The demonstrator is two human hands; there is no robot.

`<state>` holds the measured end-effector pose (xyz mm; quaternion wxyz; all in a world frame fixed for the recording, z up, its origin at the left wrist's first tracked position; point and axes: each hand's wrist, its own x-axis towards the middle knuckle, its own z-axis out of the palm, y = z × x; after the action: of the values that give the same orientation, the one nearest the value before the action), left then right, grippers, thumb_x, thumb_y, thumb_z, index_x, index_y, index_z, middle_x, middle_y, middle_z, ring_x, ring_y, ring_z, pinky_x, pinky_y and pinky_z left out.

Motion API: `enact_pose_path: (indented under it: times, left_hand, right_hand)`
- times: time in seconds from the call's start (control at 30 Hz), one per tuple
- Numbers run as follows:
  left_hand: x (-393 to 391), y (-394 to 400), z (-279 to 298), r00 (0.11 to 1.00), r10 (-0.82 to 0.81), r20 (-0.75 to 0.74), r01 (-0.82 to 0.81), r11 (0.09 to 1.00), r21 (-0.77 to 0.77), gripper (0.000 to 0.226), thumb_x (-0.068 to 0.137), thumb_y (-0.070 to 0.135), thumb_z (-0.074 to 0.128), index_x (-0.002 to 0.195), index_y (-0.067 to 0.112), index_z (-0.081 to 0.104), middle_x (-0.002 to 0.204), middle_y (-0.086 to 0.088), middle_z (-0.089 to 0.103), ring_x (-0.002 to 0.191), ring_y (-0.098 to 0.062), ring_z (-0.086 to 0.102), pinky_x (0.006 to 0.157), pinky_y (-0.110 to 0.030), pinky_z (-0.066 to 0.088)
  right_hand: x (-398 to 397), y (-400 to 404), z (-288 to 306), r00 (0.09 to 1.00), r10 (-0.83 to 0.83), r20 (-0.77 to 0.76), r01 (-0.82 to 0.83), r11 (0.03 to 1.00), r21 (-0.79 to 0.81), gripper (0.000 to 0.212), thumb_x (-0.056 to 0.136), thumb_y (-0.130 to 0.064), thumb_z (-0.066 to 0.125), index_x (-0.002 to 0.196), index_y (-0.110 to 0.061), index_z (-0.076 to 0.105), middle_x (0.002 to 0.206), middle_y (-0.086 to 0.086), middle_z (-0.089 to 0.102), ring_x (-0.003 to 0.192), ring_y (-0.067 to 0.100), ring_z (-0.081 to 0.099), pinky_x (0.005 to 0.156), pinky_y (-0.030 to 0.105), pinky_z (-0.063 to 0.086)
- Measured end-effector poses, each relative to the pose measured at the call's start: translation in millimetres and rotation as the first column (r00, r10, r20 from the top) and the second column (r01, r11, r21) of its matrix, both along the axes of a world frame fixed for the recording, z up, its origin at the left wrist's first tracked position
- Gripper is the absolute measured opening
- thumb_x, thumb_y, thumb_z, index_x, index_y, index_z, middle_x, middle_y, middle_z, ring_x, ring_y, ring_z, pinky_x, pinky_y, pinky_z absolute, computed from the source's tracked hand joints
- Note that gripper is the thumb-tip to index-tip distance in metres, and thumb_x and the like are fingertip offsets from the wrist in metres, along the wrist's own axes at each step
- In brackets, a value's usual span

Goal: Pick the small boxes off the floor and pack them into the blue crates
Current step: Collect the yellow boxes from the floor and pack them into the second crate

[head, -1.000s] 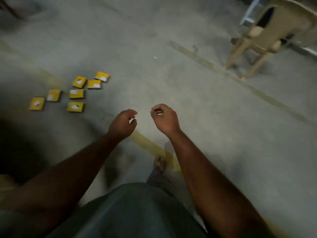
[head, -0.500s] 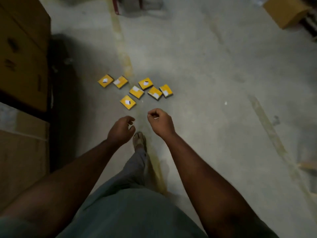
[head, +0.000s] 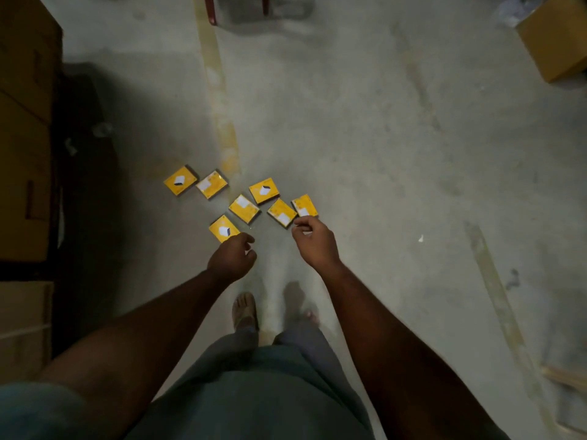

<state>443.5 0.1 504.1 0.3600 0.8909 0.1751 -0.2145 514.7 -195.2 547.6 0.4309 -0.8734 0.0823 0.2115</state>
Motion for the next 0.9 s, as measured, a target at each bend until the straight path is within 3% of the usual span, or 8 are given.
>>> enact_pose_path:
  times: [0.27,0.4,0.47,0.53,0.67,0.77,0.83,0.9]
  left_hand:
    - [154.8,-41.8,-71.2,0.978,0.154,-0.144,-0.169,0.980,-0.104,0.033,0.092,0.031,0.066,0.120,0.015,0.066,0.109,-0.003,0.071,0.101,-0.020,0.067,0.080,-0.026,0.046]
    - [228.5,-57.4,-143.4,0.902,0.364,-0.231,-0.396,0.912,-0.109,0.024,0.090,0.029,0.068,0.109,0.016,0.070,0.106,-0.003,0.072,0.102,-0.021,0.066,0.085,-0.029,0.048]
    - [253.4,-63.5,-188.1,0.838,0.461,-0.293,-0.501,0.862,-0.075,0.021,0.086,0.037,0.068,0.098,0.020,0.070,0.098,0.000,0.072,0.095,-0.020,0.066,0.083,-0.030,0.051]
    - [267.1,-67.9,-241.5,0.774,0.527,-0.351,-0.566,0.824,-0.011,0.022,0.085,0.041,0.065,0.087,0.019,0.067,0.090,-0.002,0.070,0.089,-0.022,0.065,0.077,-0.029,0.047]
    - [273.5,-77.1,-382.9,0.675,0.574,-0.463,-0.624,0.779,0.056,0.011,0.089,0.025,0.063,0.091,0.015,0.068,0.103,-0.010,0.073,0.103,-0.030,0.066,0.081,-0.027,0.045]
    - [281.7,-81.7,-485.9,0.470,0.706,-0.530,-0.818,0.574,0.040,0.024,0.074,0.034,0.072,0.087,0.014,0.072,0.103,-0.016,0.075,0.102,-0.036,0.071,0.092,-0.042,0.058]
    - [290.9,-88.4,-545.9,0.321,0.763,-0.561,-0.907,0.418,0.050,0.027,0.074,0.040,0.072,0.084,0.015,0.070,0.108,-0.022,0.073,0.104,-0.041,0.070,0.092,-0.052,0.059]
    - [300.3,-99.5,-600.6,0.237,0.799,-0.553,-0.950,0.310,0.041,0.063,0.070,0.051,0.081,0.100,-0.001,0.066,0.118,-0.030,0.066,0.109,-0.045,0.066,0.091,-0.057,0.057]
  right_hand:
    - [143.4,0.5,-88.6,0.985,0.096,-0.143,-0.101,0.995,-0.022,0.021,0.093,-0.022,0.069,0.112,-0.014,0.073,0.103,0.002,0.075,0.095,0.012,0.069,0.079,0.017,0.047]
    - [218.3,-3.1,-172.2,0.971,0.099,-0.219,-0.110,0.993,-0.038,0.020,0.093,-0.021,0.069,0.111,-0.013,0.073,0.104,0.004,0.076,0.094,0.013,0.069,0.067,0.005,0.038]
    - [246.6,-5.2,-225.6,0.963,0.106,-0.250,-0.127,0.989,-0.073,0.019,0.093,-0.021,0.069,0.110,-0.014,0.073,0.105,0.005,0.077,0.100,0.018,0.071,0.073,0.011,0.043]
    - [266.9,-4.5,-284.7,0.944,0.187,-0.270,-0.225,0.968,-0.115,0.027,0.092,-0.021,0.069,0.118,-0.014,0.069,0.111,0.007,0.075,0.106,0.024,0.070,0.086,0.025,0.051]
    - [284.9,0.6,-434.5,0.790,0.438,-0.430,-0.545,0.823,-0.163,0.053,0.092,-0.024,0.066,0.142,-0.011,0.051,0.137,0.015,0.058,0.129,0.034,0.054,0.105,0.041,0.044]
    - [301.9,-1.2,-542.0,0.844,0.298,-0.445,-0.440,0.859,-0.260,0.059,0.092,-0.018,0.066,0.146,-0.007,0.046,0.144,0.019,0.052,0.135,0.038,0.048,0.109,0.040,0.037]
    - [315.7,-10.3,-602.3,0.886,0.201,-0.418,-0.366,0.857,-0.363,0.073,0.093,-0.015,0.065,0.156,-0.006,0.030,0.157,0.019,0.038,0.146,0.037,0.036,0.118,0.040,0.026]
    - [326.3,-23.2,-652.9,0.913,0.164,-0.374,-0.331,0.833,-0.444,0.093,0.092,-0.023,0.071,0.161,-0.004,0.013,0.166,0.019,0.021,0.154,0.037,0.020,0.126,0.042,0.014]
